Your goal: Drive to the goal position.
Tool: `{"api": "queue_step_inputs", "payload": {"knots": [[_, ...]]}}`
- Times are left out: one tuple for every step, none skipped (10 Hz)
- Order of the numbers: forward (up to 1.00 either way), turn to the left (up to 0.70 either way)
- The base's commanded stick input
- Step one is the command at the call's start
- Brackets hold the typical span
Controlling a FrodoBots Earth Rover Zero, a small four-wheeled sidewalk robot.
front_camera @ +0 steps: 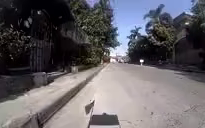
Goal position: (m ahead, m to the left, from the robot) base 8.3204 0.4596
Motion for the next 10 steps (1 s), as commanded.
{"api": "queue_step_inputs", "payload": {"knots": [[0.70, -0.35], [0.70, -0.35], [0.70, -0.35], [0.70, -0.35], [0.70, -0.35], [0.70, -0.35], [0.70, -0.35], [0.70, -0.33], [0.70, -0.30], [0.70, -0.27]]}}
